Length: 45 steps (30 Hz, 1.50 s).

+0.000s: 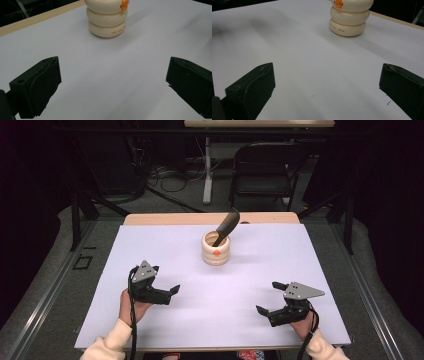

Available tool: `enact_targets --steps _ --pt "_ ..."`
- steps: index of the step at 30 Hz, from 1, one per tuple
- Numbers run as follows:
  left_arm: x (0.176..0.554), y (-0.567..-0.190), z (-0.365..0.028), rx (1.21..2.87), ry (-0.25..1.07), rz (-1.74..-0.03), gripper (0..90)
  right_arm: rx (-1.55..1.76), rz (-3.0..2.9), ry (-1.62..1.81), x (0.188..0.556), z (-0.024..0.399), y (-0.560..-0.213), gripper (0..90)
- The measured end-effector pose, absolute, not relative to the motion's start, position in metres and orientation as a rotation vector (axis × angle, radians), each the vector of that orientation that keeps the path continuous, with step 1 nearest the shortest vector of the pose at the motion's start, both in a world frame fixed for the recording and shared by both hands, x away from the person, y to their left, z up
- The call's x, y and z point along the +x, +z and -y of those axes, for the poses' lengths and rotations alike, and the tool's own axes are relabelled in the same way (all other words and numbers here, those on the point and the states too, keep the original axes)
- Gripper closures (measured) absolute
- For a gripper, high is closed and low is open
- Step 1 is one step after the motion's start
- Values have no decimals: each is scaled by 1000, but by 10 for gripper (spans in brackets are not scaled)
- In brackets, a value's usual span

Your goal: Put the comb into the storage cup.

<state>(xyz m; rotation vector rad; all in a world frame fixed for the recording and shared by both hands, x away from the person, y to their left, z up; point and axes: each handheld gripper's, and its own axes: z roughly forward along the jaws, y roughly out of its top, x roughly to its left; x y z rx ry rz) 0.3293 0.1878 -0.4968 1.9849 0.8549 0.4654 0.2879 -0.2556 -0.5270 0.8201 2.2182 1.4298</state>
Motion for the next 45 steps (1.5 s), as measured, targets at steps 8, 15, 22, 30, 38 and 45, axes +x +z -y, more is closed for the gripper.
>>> enact_targets --steps 8,15,22,30,38,45 --pt "323 -501 -191 1989 472 -863 0 823 -2219 1428 288 256 -527 0" --pt "317 -510 -198 2000 466 -876 0 818 -2216 1429 287 257 -527 0" --pt "307 -512 -204 1983 489 -883 0 818 -2219 1429 287 257 -527 0" --pt "297 -515 -212 1977 505 -882 0 821 -2231 1425 287 256 -527 0" --pt "285 -520 -219 1965 513 -876 0 825 -2230 1425 287 256 -528 0" --pt "276 -523 -228 1955 517 -887 0 826 -2235 1426 287 256 -528 0"
